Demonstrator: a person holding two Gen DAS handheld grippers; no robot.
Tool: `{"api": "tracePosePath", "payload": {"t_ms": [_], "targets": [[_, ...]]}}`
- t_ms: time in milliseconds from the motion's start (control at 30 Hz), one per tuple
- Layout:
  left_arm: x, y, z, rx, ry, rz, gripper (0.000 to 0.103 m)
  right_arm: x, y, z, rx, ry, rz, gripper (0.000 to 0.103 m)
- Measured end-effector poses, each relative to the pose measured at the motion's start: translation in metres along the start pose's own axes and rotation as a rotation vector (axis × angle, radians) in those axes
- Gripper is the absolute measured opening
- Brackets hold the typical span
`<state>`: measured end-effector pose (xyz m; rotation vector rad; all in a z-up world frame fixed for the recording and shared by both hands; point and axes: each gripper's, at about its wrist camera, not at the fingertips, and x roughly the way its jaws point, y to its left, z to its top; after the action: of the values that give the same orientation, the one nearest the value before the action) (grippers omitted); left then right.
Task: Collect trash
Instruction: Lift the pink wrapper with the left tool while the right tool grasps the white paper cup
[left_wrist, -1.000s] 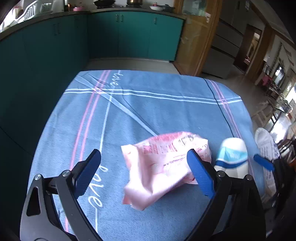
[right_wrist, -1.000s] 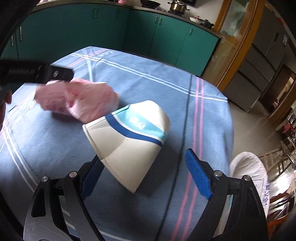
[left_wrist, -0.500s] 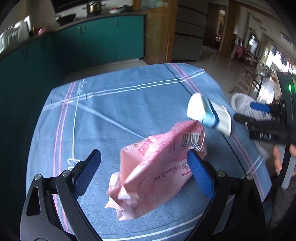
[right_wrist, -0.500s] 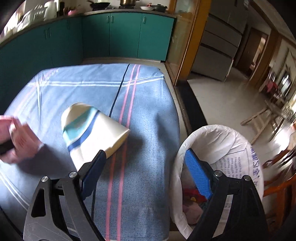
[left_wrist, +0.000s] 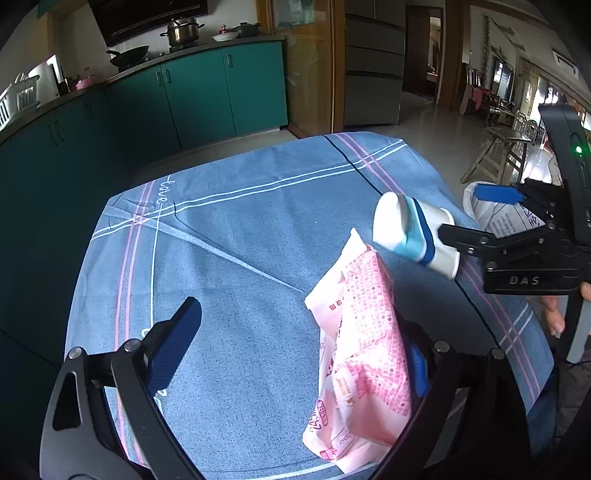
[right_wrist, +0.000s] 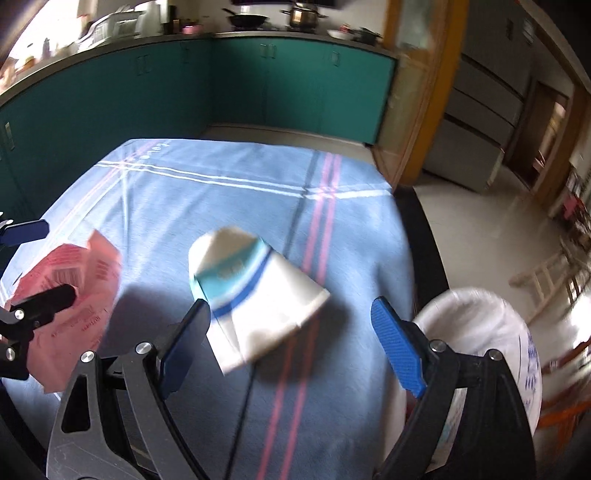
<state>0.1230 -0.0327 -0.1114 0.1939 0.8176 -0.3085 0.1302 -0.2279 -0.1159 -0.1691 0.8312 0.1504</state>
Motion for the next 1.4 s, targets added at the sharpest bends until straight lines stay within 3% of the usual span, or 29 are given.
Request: {"api": "tracePosePath", "payload": {"t_ms": [133, 400, 600, 800, 1000, 1167, 1400], "targets": [[0.003, 0.001, -0.001, -0.014, 0.011, -0.016, 0.095, 0.020, 0.006, 0.011, -0.045, 0.015, 0.013, 0.087], [0.009, -0.011, -0.003, 0.014, 0.027, -0.027, 0.096, 0.051, -0.010, 0.012, 0.073, 0.083, 0.141, 0.087], [0.007, -0.003, 0.000, -0.006, 0.010, 0.020, 0.095, 0.044, -0.008, 0.007, 0.064, 0.073, 0.125, 0.087], [0.008, 0.030, 0.004, -0.110, 0.028, 0.070, 0.095, 0.030, -0.018, 0.005, 0.080, 0.033, 0.077, 0.087], [0.004, 0.037, -0.001, -0.176, 0.081, -0.032, 0.097, 0.028, -0.015, 0.009, 0.054, 0.019, 0.111, 0.087], [-0.003, 0.012, -0.008, -0.129, 0.083, -0.047, 0.098, 0.049, 0.001, 0.012, 0.003, 0.067, 0.074, 0.087], [0.010, -0.018, -0.017, 0.011, 0.105, 0.063, 0.099, 0.061, 0.012, 0.011, -0.035, 0.082, 0.042, 0.087]]}}
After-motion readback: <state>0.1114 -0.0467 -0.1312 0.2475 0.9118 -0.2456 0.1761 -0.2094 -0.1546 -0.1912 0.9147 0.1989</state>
